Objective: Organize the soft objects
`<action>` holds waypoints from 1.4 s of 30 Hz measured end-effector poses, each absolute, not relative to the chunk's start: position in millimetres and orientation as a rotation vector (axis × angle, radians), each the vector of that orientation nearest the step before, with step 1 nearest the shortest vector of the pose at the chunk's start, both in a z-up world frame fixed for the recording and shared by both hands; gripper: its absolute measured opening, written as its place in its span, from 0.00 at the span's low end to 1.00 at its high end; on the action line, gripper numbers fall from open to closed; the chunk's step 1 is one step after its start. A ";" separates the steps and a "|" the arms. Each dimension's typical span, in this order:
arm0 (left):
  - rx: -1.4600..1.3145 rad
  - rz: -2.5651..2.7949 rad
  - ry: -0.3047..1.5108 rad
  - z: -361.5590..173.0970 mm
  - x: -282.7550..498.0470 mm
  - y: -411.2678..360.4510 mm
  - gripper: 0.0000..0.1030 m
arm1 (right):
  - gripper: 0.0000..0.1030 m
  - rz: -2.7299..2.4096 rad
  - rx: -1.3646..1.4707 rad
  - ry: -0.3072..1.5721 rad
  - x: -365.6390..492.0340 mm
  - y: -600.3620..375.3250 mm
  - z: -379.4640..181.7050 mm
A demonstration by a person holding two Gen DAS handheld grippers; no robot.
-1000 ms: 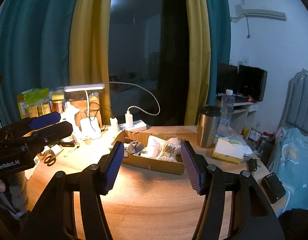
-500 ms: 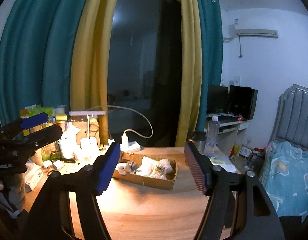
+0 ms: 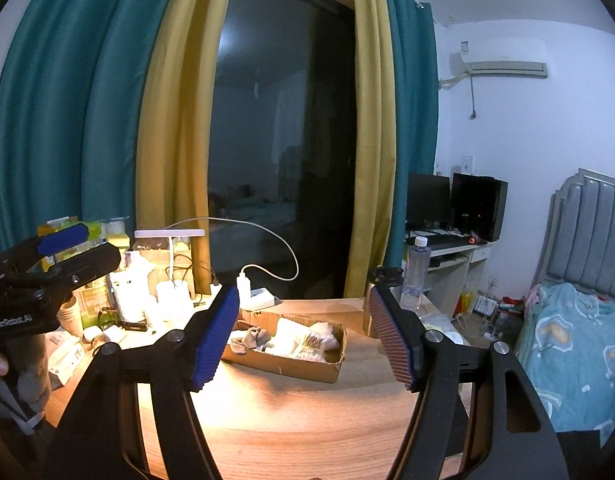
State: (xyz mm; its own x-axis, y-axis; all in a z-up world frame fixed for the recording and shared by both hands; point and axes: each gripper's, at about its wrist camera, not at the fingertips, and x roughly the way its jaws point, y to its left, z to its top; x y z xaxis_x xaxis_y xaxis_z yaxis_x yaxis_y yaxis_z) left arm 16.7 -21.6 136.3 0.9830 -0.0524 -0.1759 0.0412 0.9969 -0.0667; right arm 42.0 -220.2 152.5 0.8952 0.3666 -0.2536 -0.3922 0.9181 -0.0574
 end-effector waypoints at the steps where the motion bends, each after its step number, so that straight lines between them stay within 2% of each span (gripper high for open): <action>1: -0.065 -0.046 0.178 136.0 17.2 -20.9 0.97 | 0.69 0.393 -0.106 0.243 43.0 -220.6 152.2; 5: -0.068 -0.037 0.183 136.0 18.1 -19.9 0.98 | 0.71 0.389 -0.099 0.246 44.7 -220.8 151.0; 7: -0.067 -0.035 0.185 135.1 18.4 -20.2 0.98 | 0.76 0.387 -0.095 0.249 45.3 -222.2 150.3; 9: -0.067 -0.036 0.184 134.9 18.5 -20.7 0.98 | 0.77 0.387 -0.092 0.252 44.7 -222.5 149.3; 42: -0.085 -0.022 0.189 129.1 19.3 -25.4 0.99 | 0.78 0.375 -0.089 0.264 46.6 -226.5 145.0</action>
